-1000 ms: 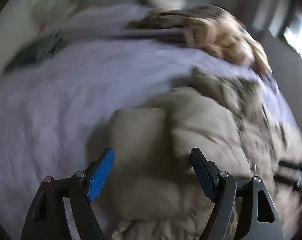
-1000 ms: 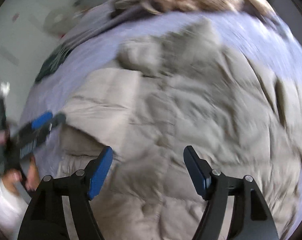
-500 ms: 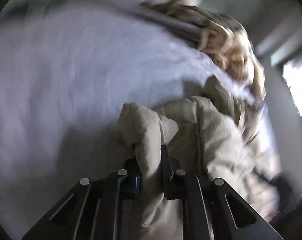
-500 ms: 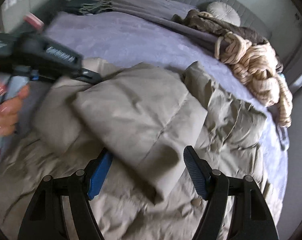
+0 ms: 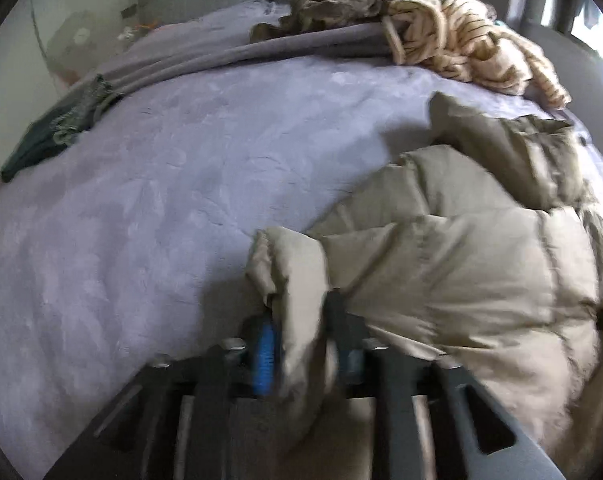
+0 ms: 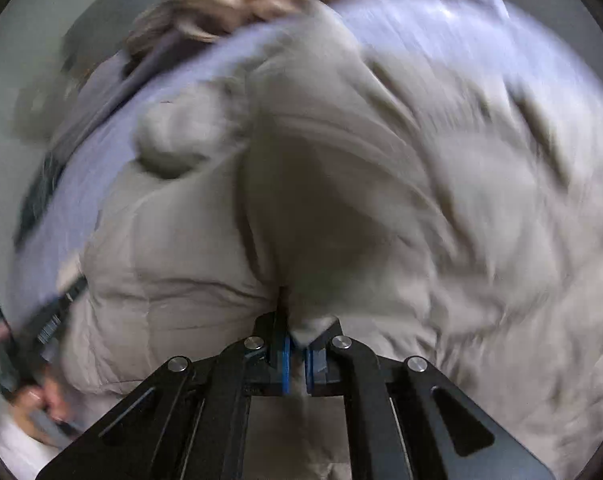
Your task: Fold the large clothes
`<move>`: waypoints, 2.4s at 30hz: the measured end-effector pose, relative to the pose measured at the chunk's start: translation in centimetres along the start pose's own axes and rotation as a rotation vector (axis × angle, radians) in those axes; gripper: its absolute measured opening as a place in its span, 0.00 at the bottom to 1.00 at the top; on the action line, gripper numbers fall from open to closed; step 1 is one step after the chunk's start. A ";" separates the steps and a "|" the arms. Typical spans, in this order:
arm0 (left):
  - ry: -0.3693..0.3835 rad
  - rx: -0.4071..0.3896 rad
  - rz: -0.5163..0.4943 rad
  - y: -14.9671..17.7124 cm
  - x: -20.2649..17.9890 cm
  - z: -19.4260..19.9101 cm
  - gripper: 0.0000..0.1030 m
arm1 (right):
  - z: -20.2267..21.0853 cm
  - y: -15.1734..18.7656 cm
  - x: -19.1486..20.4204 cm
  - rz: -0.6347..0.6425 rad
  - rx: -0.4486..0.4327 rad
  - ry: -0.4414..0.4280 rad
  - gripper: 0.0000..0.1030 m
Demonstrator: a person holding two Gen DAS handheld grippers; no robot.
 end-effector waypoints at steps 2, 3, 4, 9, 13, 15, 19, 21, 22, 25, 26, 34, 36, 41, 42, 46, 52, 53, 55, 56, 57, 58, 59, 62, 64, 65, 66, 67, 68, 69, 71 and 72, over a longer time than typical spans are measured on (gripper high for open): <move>-0.118 -0.023 0.033 -0.4 0.9 0.5 0.76 | -0.5 0.0 -2.1 -0.106 0.029 -0.121 0.05; -0.115 -0.031 0.051 -0.5 1.6 1.0 0.76 | -0.3 0.0 -3.1 -0.153 0.050 -0.184 0.09; -0.096 -0.025 0.068 -0.6 2.1 1.4 0.76 | -0.1 0.1 -3.6 -0.168 0.061 -0.208 0.15; 0.027 -0.009 0.180 -0.4 5.3 4.3 0.33 | 4.2 0.9 -6.4 -0.180 0.017 -0.128 0.22; 0.174 0.051 0.166 1.3 3.1 4.9 0.26 | 7.7 -0.5 -5.7 -0.083 -0.094 -0.130 0.22; 0.164 0.062 0.107 2.5 0.6 4.6 0.26 | 7.2 -2.1 -4.0 -0.008 -0.092 -0.150 0.22; 0.014 0.125 0.018 4.3 -1.7 0.8 0.26 | 3.4 -4.6 -1.3 0.107 -0.049 -0.111 0.21; 0.018 0.149 0.027 4.8 -1.3 -1.2 0.26 | 0.7 -4.3 -2.0 0.068 0.015 -0.101 0.16; 0.032 0.148 0.042 4.9 -0.8 -1.4 0.26 | -0.1 -3.6 -2.6 0.050 0.032 -0.105 0.14; 0.048 0.163 0.068 4.4 -0.1 -1.6 0.26 | -0.5 -1.9 -3.6 0.043 0.014 -0.128 0.12; 0.042 0.167 0.065 4.2 0.0 -1.5 0.26 | -0.3 -1.7 -3.6 0.053 0.015 -0.123 0.12; 0.046 0.164 0.064 3.8 -1.5 2.3 0.26 | 5.2 -0.2 -7.4 0.027 0.025 -0.073 0.35; 0.056 0.171 0.053 4.0 -2.7 3.3 0.26 | 6.1 0.6 -8.7 -0.003 0.041 -0.099 0.37; 0.089 0.190 0.020 4.9 -7.2 5.3 0.27 | 7.0 2.3 -10.8 -0.061 0.068 -0.149 0.49; 0.100 0.193 0.006 5.0 -8.3 5.4 0.28 | 7.1 2.5 -11.1 -0.071 0.072 -0.162 0.53; 0.087 0.167 -0.019 6.2 -12.5 7.2 0.99 | 7.3 2.8 -11.7 -0.091 0.083 -0.184 0.59; 0.126 0.215 -0.071 6.9 -17.6 8.0 0.99 | 8.1 2.8 -13.6 -0.111 0.089 -0.208 0.68; 0.121 0.221 -0.082 6.9 -18.4 8.0 0.99 | 8.4 2.7 -14.1 -0.115 0.088 -0.208 0.68; 0.128 0.218 -0.092 6.8 -19.7 8.0 0.99 | 9.2 2.5 -15.6 -0.131 0.073 -0.211 0.83; 0.158 0.230 -0.099 6.8 -20.3 8.0 0.99 | 9.7 2.4 -16.6 -0.144 0.057 -0.221 0.85; 0.190 0.242 -0.103 6.8 -21.0 8.0 0.99 | 10.2 2.2 -17.7 -0.160 0.038 -0.238 0.86; 0.198 0.242 -0.103 6.8 -21.5 7.9 0.99 | 10.4 2.0 -18.4 -0.175 0.026 -0.247 0.87; 0.195 0.239 -0.104 6.7 -21.8 7.9 0.99 | 10.8 1.9 -19.5 -0.196 0.012 -0.262 0.87; 0.171 0.231 -0.131 6.6 -23.9 8.2 0.99 | 11.4 1.5 -22.5 -0.252 -0.018 -0.287 0.87; 0.169 0.233 -0.141 6.5 -25.3 8.2 0.99 | 12.1 1.2 -24.8 -0.307 -0.078 -0.310 0.95; 0.176 0.238 -0.147 6.5 -26.0 8.3 0.99 | 12.4 1.0 -25.6 -0.323 -0.096 -0.312 0.99; 0.181 0.242 -0.152 6.5 -26.7 8.3 0.99 | 12.7 0.8 -26.6 -0.336 -0.112 -0.306 1.00; 0.183 0.243 -0.156 6.5 -27.1 8.2 0.99 | 13.0 0.6 -27.6 -0.352 -0.132 -0.288 1.00; 0.184 0.243 -0.160 6.5 -27.7 8.2 0.99 | 13.3 0.3 -28.7 -0.368 -0.145 -0.263 1.00; 0.185 0.242 -0.168 6.5 -28.5 8.3 0.99 | 13.4 0.0 -30.1 -0.392 -0.146 -0.240 1.00; 0.189 0.236 -0.175 6.2 -29.6 8.3 0.99 | 13.3 -0.6 -32.1 -0.437 -0.126 -0.244 1.00; 0.193 0.232 -0.175 6.1 -30.2 8.5 0.99 | 13.3 -0.9 -33.7 -0.480 -0.126 -0.266 1.00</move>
Point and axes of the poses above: each gripper's, at about its wrist camera, not at the fingertips, and z roughly against the way its jaws point, x to its left, y to its underside, the point moved 4 cm from there along -z, roughly the way its jaws point, and after that the axes turned 10 degrees about x, right-handed, at the moved point
